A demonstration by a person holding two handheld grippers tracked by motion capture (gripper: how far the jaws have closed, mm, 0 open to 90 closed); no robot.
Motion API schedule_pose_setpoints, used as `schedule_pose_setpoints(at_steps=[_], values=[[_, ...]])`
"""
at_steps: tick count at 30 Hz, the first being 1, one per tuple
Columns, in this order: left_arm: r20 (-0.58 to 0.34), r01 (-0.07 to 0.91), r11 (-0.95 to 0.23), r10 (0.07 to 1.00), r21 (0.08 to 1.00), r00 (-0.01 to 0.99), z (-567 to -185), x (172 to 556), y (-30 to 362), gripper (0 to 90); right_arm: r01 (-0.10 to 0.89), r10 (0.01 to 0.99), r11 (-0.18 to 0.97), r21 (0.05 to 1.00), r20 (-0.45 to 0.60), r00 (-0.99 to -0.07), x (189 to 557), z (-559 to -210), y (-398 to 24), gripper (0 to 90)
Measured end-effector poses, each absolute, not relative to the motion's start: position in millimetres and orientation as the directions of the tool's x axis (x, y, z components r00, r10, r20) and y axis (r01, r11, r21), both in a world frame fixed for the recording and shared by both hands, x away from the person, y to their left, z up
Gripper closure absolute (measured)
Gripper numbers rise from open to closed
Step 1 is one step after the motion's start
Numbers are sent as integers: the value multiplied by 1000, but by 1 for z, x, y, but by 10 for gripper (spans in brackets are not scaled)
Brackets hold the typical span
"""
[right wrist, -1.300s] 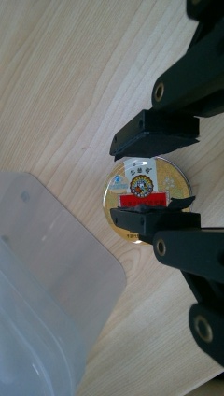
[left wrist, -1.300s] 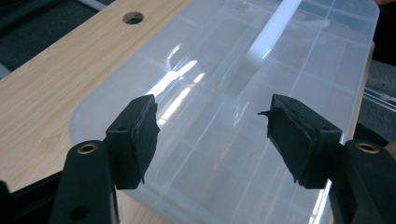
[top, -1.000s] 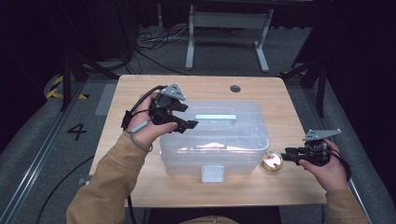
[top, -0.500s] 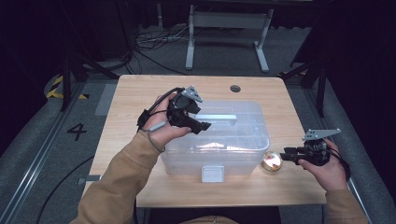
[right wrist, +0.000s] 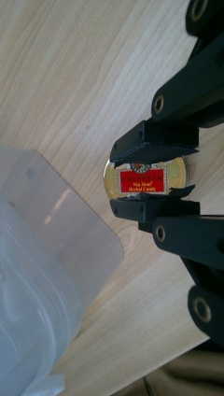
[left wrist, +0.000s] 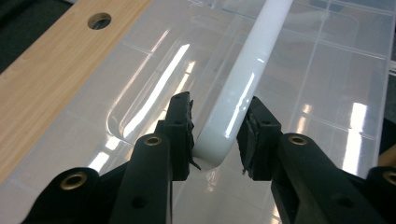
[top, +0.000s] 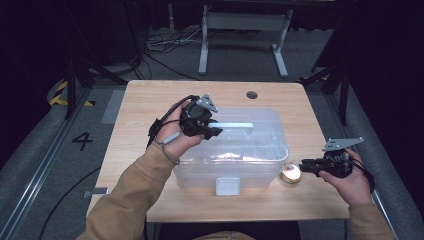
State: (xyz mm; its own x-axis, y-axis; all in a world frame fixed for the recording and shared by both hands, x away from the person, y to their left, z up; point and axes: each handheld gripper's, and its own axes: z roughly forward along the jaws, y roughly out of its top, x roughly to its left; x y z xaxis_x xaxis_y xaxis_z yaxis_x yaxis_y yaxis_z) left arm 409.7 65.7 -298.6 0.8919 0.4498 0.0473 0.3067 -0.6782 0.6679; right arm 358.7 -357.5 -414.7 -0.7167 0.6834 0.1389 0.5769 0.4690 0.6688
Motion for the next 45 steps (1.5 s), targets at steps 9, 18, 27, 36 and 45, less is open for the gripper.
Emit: schedule_pose_setpoints(at_steps=[9, 18, 27, 36, 45], values=[[41, 311, -685, 446, 659, 894, -294, 414, 65, 688, 582, 661, 450, 677, 186, -727, 355, -408, -353, 781], [45, 315, -685, 453, 657, 891, -286, 421, 65, 689, 560, 626, 423, 712, 217, -749, 349, -398, -349, 857], [33, 327, -688, 454, 648, 890, -278, 431, 65, 688, 492, 572, 422, 762, 197, -796, 341, -388, -344, 900], [29, 333, -690, 456, 643, 890, -274, 436, 65, 687, 420, 492, 433, 798, 181, -851, 337, -384, -332, 900], [22, 340, -685, 461, 644, 887, -271, 441, 65, 686, 397, 455, 442, 804, 180, -872, 340, -387, -321, 900]])
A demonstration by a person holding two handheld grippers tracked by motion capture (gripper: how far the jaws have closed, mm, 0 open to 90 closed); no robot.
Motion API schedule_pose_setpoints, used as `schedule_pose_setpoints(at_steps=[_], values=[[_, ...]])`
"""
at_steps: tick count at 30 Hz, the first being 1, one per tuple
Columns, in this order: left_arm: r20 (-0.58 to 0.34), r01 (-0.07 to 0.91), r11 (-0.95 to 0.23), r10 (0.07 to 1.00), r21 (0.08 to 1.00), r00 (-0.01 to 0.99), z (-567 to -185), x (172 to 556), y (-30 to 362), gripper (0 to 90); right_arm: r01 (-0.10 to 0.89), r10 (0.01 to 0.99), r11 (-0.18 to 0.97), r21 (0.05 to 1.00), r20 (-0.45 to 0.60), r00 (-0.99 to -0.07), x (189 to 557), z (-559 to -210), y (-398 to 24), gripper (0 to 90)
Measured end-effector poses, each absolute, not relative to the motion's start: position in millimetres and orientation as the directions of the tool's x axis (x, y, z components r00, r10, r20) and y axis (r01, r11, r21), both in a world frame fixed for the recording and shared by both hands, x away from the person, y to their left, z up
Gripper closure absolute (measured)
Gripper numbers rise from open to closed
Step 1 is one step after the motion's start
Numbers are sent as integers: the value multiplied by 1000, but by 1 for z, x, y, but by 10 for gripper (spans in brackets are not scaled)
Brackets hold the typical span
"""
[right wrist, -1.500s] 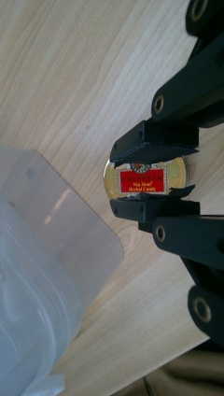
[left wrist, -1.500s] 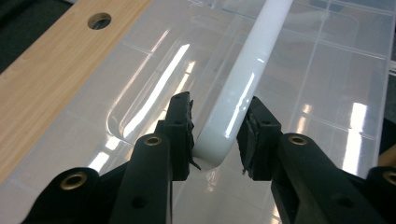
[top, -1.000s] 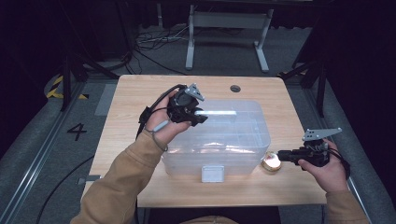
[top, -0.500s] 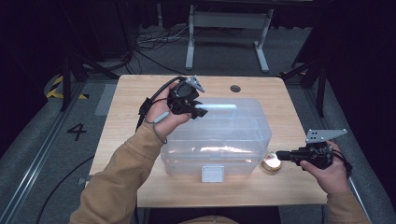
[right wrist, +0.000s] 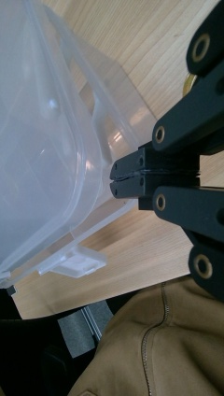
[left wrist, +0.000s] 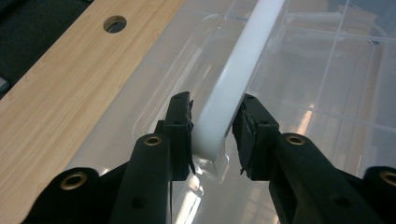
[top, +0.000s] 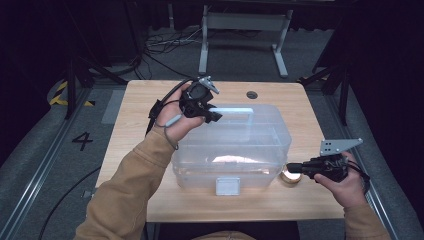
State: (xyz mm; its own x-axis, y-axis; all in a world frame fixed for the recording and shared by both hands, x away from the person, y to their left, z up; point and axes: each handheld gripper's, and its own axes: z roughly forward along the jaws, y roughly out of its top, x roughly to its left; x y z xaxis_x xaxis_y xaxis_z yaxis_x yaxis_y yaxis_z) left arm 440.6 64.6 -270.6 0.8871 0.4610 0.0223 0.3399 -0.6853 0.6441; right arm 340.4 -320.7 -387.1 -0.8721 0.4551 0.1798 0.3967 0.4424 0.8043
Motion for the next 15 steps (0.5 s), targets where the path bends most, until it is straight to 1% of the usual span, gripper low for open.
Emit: schedule_pose_setpoints(at_steps=[8, 11, 13, 14, 15], values=[[20, 344, -682, 465, 646, 885, -269, 443, 65, 685, 375, 440, 424, 825, 174, -881, 341, -387, -316, 900], [14, 346, -677, 466, 649, 885, -269, 443, 66, 684, 355, 447, 426, 832, 148, -882, 339, -387, -314, 900], [16, 345, -677, 466, 650, 884, -269, 443, 67, 681, 356, 448, 427, 831, 148, -882, 339, -386, -313, 900], [15, 344, -658, 475, 670, 880, -269, 441, 68, 666, 358, 447, 429, 830, 149, -882, 340, -387, -313, 900], [16, 341, -646, 480, 683, 877, -268, 439, 69, 610, 356, 452, 429, 830, 144, -880, 340, -387, -313, 900]])
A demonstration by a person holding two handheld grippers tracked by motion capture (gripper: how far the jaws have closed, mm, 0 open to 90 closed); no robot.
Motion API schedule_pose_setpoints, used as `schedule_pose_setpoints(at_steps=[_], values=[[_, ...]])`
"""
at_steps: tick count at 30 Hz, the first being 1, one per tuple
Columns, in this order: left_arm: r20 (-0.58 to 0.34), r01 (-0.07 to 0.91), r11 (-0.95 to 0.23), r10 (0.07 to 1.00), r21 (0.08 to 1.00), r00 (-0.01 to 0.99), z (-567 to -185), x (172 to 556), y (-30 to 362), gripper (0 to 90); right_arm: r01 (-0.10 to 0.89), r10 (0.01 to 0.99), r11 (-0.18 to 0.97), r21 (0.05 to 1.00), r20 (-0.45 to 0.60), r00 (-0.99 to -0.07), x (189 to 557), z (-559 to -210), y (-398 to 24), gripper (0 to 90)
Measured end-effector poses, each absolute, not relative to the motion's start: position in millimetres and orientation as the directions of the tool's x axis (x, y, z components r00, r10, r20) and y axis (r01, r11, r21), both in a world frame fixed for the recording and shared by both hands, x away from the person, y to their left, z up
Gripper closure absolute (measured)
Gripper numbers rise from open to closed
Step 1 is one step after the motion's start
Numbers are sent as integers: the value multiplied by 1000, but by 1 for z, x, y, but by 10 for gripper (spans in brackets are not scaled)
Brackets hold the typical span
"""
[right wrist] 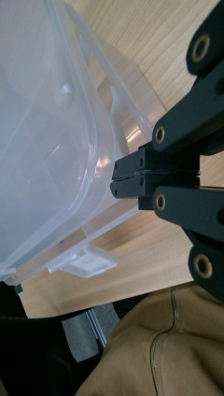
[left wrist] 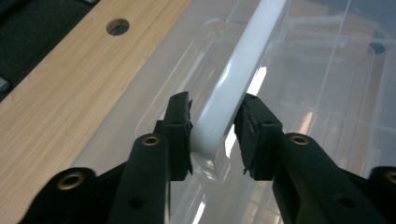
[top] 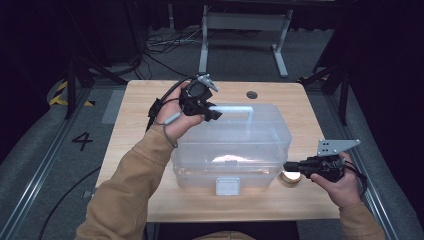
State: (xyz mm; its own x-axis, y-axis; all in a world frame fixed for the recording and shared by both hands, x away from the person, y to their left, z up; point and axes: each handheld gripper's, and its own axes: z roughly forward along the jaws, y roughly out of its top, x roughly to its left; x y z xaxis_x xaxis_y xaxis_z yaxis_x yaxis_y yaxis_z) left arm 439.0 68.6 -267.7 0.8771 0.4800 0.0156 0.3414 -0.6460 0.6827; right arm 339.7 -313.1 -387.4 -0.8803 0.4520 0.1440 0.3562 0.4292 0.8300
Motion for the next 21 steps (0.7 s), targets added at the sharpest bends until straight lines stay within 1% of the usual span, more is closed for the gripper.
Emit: schedule_pose_setpoints(at_steps=[2, 3, 6, 16, 21], values=[[26, 335, -641, 485, 690, 874, -266, 436, 70, 511, 354, 453, 425, 833, 143, -880, 340, -387, -313, 900], [37, 327, -641, 485, 694, 873, -264, 434, 71, 481, 355, 454, 421, 834, 145, -879, 340, -387, -313, 900], [42, 327, -623, 501, 711, 864, -260, 429, 77, 434, 355, 455, 415, 837, 147, -878, 340, -386, -314, 900], [19, 335, -547, 542, 767, 840, -240, 407, 105, 433, 357, 468, 383, 852, 154, -870, 340, -384, -315, 900], [11, 333, -532, 542, 778, 840, -237, 397, 114, 439, 356, 497, 368, 859, 142, -856, 339, -378, -314, 900]])
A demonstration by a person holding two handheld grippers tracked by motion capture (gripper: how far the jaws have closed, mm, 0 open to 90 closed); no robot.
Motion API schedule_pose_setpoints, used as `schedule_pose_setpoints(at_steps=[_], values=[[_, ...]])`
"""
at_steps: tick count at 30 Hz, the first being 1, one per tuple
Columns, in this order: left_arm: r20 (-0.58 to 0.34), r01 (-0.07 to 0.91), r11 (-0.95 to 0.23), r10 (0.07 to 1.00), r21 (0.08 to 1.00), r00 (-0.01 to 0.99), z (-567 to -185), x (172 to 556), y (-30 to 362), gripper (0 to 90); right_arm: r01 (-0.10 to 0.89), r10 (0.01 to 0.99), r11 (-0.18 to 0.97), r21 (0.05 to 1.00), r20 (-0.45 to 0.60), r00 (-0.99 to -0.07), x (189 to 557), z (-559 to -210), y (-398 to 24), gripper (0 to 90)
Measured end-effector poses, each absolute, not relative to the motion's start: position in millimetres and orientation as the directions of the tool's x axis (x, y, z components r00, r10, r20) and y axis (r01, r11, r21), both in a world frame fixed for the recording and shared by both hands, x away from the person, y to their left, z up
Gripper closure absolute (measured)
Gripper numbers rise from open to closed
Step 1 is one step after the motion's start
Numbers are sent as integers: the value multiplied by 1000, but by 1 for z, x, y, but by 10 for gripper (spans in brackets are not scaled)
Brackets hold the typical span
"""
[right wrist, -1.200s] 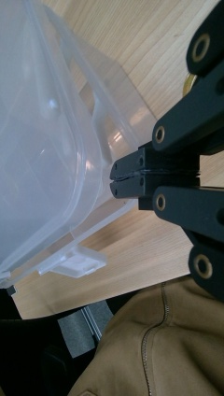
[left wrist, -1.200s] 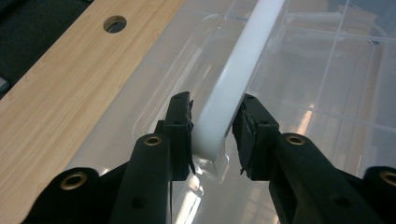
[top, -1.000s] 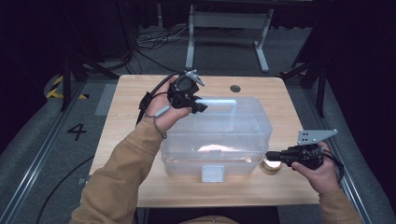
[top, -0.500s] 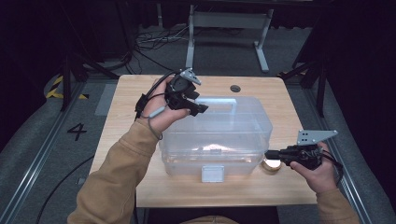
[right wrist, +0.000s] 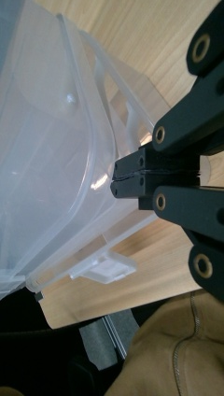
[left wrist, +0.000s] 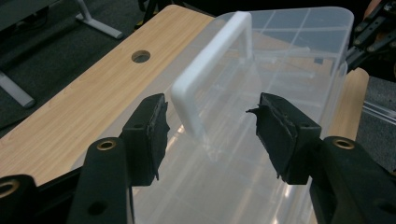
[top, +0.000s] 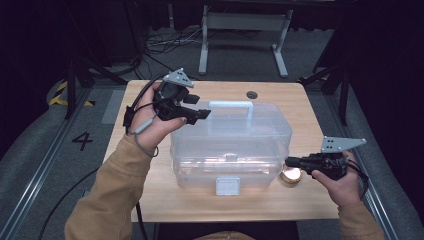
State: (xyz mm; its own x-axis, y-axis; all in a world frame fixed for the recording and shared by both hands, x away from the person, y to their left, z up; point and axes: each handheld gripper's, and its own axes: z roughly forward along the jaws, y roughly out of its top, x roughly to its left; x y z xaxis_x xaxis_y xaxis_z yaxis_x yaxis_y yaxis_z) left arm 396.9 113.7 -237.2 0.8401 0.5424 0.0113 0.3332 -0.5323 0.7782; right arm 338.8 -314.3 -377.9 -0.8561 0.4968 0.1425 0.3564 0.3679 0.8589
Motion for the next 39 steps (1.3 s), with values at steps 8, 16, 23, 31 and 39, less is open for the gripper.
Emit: schedule_pose_setpoints(at_steps=[8, 16, 23, 31, 39], values=[[10, 310, -511, 530, 802, 848, -239, 381, 125, 458, 361, 522, 327, 874, 151, -839, 341, -371, -313, 900], [7, 295, -504, 513, 812, 859, -244, 369, 133, 494, 368, 546, 302, 879, 157, -823, 345, -362, -312, 900], [-2, 293, -483, 516, 825, 857, -249, 363, 138, 513, 367, 562, 274, 889, 162, -811, 350, -355, -311, 900], [4, 267, -456, 511, 849, 859, -246, 348, 146, 529, 359, 581, 272, 893, 145, -801, 356, -351, -304, 900], [-8, 270, -459, 498, 846, 867, -255, 338, 147, 532, 357, 593, 236, 904, 157, -789, 361, -347, -303, 900]])
